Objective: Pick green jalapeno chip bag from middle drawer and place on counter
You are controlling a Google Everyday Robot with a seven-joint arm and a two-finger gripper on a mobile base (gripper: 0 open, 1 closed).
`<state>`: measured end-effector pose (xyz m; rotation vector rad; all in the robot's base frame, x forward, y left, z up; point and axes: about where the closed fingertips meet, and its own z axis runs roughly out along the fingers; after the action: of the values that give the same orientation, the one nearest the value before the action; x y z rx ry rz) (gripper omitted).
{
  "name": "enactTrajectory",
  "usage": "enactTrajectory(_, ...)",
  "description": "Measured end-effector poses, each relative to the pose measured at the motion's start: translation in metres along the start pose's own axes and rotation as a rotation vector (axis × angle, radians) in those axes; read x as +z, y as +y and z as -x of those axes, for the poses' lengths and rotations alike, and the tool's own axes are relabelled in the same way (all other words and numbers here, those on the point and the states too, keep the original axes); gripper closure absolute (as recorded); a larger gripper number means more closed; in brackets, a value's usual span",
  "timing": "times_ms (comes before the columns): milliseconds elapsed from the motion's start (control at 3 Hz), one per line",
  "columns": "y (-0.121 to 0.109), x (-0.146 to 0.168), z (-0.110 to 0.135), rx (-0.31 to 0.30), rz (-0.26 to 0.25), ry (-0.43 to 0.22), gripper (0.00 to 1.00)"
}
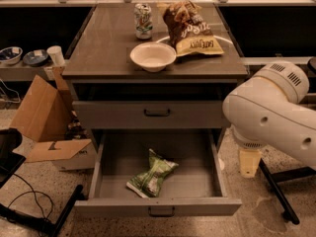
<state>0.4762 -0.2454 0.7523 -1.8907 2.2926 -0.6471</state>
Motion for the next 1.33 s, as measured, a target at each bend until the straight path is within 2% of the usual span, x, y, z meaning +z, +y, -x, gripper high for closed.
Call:
enactTrajectory(333,-0.001,-0.002,0.000,-0.004,-0.002,-0.001,0.00)
enactTrajectory(667,0.017,0.054,0.044,-0.127,0.048,-0.021,0.00)
enactTrajectory(1000,0.046,0.118,0.083,-0.241,0.083,-0.013,0.00)
enactTrajectory(1333,0.066,0.181,0.119,-0.350,0.069,0.010,0.00)
